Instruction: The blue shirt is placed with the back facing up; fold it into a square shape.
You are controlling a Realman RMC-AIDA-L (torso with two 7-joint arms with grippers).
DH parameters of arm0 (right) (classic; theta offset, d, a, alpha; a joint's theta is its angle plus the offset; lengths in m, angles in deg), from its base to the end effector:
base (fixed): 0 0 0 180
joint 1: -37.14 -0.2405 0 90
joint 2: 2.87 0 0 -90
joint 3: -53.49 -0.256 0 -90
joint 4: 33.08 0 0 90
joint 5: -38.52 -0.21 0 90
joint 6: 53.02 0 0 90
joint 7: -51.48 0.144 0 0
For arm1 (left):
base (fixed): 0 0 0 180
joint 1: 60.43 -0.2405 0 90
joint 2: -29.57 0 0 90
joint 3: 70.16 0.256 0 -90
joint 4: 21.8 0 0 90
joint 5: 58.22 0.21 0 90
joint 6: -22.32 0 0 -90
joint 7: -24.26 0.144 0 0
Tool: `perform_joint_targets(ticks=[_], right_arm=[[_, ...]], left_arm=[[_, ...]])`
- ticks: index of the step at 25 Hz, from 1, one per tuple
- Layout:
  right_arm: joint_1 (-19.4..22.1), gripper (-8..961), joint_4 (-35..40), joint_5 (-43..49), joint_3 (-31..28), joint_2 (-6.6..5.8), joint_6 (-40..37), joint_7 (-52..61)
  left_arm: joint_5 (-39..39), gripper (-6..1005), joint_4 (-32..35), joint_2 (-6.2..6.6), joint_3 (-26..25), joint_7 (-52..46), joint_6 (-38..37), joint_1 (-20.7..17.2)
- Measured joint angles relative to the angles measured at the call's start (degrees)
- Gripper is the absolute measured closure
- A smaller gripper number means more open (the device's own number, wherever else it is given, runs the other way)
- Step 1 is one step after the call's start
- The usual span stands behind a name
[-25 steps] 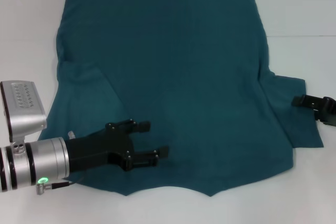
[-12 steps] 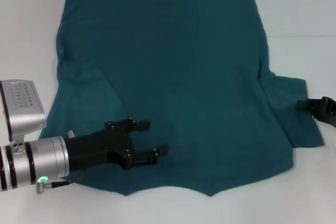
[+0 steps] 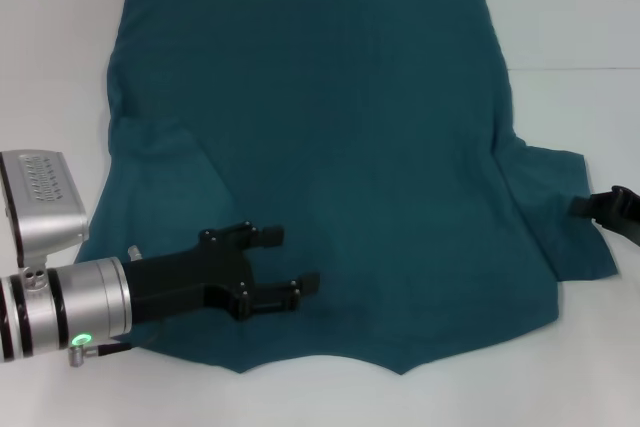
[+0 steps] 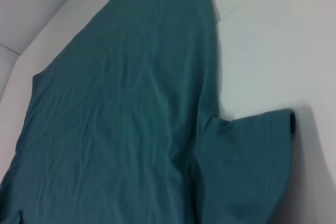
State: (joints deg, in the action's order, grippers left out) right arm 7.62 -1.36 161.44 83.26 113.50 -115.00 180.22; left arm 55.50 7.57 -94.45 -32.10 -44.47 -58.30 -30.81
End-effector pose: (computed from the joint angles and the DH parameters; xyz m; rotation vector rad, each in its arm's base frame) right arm 0.3538 0.3566 0.0261 -1.7639 1.8090 0.6566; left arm -0.2667 0.3153 -0.0565 -2.6586 -0.6438 -0.7259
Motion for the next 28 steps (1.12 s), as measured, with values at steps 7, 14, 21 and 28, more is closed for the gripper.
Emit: perform_joint_targets(ticks=[7, 14, 21, 28], right_arm=[[0.17, 941, -0.01, -1.77, -0.80, -0.21, 1.74, -1.30], [-0.80, 940, -0.82, -2.16, -0.65, -2.03, 3.33, -1.55], [-2.23, 940, -0.95, -1.90, 0.59, -2.87, 5.83, -1.76], [-3.56, 938, -1.05, -1.85, 2.05, -3.42, 9.40, -2.00]], left_arm=[[0.00, 140, -0.02, 0.04, -0.05, 0.00, 0.12, 0.09], [0.00, 140, -0.02, 0.09, -0.18, -0.02, 0.12, 0.09], [-0.03, 141, 0.05, 0.09, -0.25, -0.05, 0.17, 0.09], [-0.08, 140, 0.04, 0.09, -0.27, -0.51, 0.79, 0.12]])
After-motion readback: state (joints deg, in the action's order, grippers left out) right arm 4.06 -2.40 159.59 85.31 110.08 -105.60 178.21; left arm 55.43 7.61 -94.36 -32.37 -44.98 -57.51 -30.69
